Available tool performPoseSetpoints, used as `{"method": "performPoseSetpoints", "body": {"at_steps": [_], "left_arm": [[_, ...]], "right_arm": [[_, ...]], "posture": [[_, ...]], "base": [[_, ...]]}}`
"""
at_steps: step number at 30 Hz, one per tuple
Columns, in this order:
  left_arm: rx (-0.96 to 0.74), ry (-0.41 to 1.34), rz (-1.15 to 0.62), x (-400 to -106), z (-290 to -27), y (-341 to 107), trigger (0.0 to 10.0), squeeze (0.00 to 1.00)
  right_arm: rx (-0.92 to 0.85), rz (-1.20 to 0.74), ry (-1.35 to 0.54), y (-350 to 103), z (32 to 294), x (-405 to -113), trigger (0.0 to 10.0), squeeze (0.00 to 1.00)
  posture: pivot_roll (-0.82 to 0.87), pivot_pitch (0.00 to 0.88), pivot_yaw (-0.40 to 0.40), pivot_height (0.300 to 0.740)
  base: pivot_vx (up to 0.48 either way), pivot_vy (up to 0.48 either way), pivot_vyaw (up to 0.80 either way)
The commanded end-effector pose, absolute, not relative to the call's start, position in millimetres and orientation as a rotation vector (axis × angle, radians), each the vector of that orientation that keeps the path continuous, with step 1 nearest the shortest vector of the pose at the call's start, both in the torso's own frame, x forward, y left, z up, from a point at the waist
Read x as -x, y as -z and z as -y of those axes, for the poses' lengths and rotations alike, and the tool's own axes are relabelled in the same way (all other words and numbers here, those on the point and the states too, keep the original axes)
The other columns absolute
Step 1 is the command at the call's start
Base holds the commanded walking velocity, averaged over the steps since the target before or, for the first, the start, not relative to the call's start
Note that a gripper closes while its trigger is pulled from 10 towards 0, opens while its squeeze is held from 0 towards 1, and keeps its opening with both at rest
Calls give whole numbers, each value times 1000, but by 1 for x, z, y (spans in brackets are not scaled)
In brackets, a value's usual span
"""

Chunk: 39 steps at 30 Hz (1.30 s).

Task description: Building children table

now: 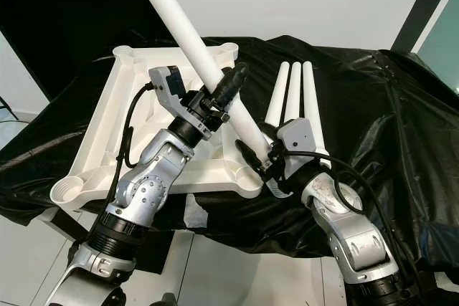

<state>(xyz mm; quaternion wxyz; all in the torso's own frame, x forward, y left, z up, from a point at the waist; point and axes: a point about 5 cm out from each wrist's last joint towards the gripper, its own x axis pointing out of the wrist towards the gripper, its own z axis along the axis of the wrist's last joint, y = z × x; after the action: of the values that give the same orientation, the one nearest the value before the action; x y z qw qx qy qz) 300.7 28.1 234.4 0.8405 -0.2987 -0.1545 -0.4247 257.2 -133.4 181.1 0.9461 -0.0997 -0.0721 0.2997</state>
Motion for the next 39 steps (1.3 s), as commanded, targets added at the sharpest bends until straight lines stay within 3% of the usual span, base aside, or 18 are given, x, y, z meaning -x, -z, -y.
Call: {"method": "performPoseSetpoints", "body": {"at_steps": [1, 7, 8, 9, 10, 11, 12, 15, 16, 17, 26, 31, 34, 39], "left_arm": [[583, 1165, 415, -288, -23, -235, 0, 0], [590, 1149, 435, -287, -24, -238, 0, 0], [598, 1135, 452, -288, -24, -243, 1176, 0], [604, 1126, 464, -288, -25, -247, 1176, 0], [611, 1116, 473, -289, -25, -250, 10000, 0], [611, 1116, 473, -289, -25, -250, 10000, 0], [615, 1111, 477, -290, -25, -252, 10000, 184], [625, 1118, 475, -289, -26, -252, 10000, 184], [644, 1149, 443, -287, -30, -247, 10000, 1000], [648, 1186, 405, -284, -36, -239, 10000, 0], [672, 1263, 369, -265, -63, -221, 10000, 0], [494, 1344, 278, -257, -68, -203, 10000, 0], [293, 1483, 95, -243, -72, -176, 10000, 0], [201, 1537, -5, -236, -74, -162, 10000, 0]], "right_arm": [[190, 136, -585, -185, 140, -259, 0, 0], [160, 70, -585, -180, 142, -260, 0, 0], [159, 65, -581, -182, 142, -261, 0, 0], [159, 63, -578, -183, 142, -261, 0, 0], [158, 66, -574, -184, 142, -263, 0, 0], [158, 66, -574, -184, 142, -263, 0, 0], [156, 68, -573, -186, 142, -263, 0, 0], [154, 74, -571, -188, 142, -264, 0, 0], [154, 95, -569, -194, 141, -265, 4627, 0], [156, 122, -561, -200, 141, -265, 10000, 0], [167, 147, -520, -207, 148, -264, 10000, 0], [172, 160, -521, -210, 146, -264, 10000, 0], [158, 183, -556, -214, 139, -265, 10000, 0], [153, 199, -585, -215, 134, -265, 10000, 0]], "posture": [[153, 0, -8, 740], [153, 0, -11, 740], [154, 0, -11, 740], [154, 0, -11, 740], [155, 0, -12, 740], [155, 0, -12, 740], [155, 0, -12, 740], [156, 0, -13, 740], [155, 0, -12, 740], [154, 0, -12, 740], [156, 0, -18, 740], [160, 0, -25, 740], [165, 0, -27, 740], [167, 0, -27, 740]], "base": [[0, 0, 0], [0, 0, 0], [0, 0, 0], [0, 0, 0], [0, 0, 0], [0, 0, 0], [0, 0, 0], [0, 0, 0], [0, 0, 0], [0, 0, 0], [0, 0, 0], [0, 0, 0], [0, 0, 0], [0, 0, 0]]}}
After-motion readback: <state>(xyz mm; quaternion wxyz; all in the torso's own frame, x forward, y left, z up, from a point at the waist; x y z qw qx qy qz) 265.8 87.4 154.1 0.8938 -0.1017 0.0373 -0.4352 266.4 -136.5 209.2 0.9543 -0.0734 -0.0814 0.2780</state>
